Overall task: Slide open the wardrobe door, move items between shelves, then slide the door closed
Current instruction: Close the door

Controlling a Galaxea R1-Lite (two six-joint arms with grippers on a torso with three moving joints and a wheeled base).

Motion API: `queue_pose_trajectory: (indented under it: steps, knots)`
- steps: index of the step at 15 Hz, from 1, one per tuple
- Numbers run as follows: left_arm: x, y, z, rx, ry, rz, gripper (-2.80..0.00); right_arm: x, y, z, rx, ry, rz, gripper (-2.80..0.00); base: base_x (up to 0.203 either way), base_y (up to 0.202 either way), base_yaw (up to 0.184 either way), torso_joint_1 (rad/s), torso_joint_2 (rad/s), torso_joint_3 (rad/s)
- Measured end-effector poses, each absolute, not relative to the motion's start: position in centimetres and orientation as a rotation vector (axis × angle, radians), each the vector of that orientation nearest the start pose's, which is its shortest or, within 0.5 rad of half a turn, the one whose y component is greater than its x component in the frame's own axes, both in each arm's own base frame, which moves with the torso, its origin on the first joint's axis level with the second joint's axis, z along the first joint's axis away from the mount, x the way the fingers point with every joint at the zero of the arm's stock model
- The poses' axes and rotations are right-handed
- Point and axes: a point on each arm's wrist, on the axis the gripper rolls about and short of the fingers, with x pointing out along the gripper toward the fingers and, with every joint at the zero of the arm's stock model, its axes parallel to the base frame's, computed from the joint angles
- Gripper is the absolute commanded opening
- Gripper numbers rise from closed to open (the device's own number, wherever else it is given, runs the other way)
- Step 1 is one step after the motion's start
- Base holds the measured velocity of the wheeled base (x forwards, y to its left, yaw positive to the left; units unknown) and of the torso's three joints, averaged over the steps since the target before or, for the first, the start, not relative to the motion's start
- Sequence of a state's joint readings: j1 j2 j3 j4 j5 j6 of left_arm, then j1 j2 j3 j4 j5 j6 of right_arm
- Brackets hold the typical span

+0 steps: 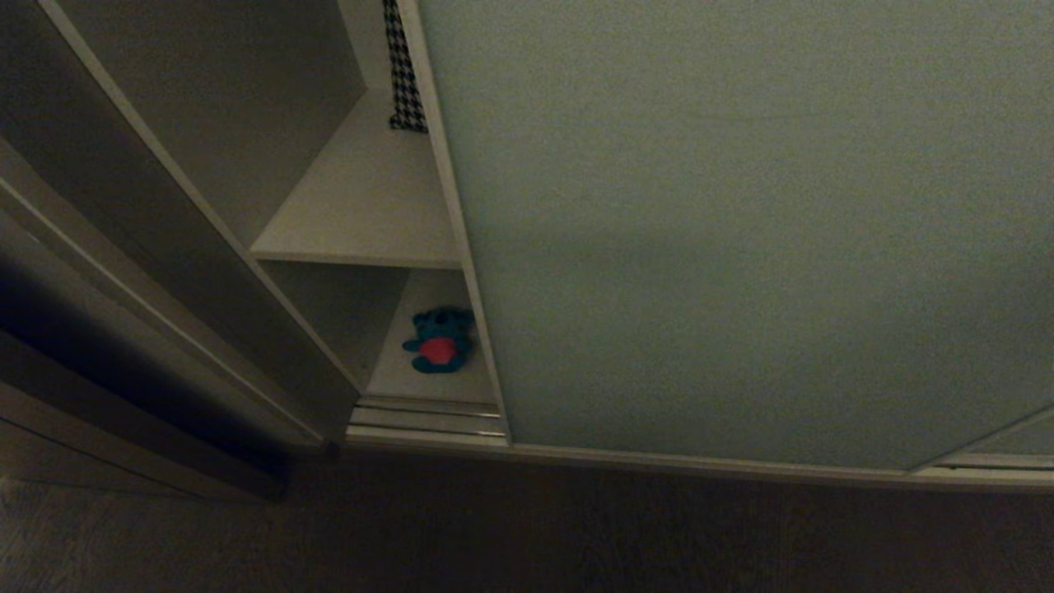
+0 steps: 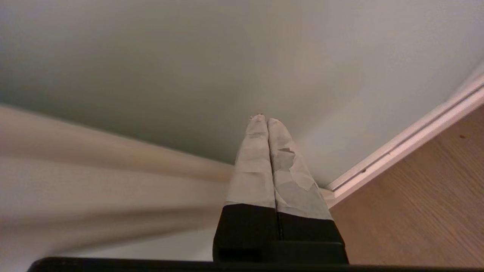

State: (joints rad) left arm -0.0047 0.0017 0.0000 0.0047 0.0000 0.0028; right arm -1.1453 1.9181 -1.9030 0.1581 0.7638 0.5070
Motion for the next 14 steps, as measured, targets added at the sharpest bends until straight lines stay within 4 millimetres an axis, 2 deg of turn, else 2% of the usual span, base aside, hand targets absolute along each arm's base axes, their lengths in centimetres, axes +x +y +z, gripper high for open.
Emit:
queue_pose_trajectory:
  steps: [7,14]
  knots:
    - [-2.3,0.0,7.5,0.003,0.006,-0.004,-2.80,17.6,-33.6,33.4,0.644,0.005,-0.384,-2.80,0.000,0.000,0.000,0.000,0.00,0.000]
    - [-2.3,0.0,7.5,0.003,0.006,-0.002,-2.80,17.2,-31.3,33.6,0.667,0.024,-0.371,-2.80,0.000,0.000,0.000,0.000,0.00,0.000]
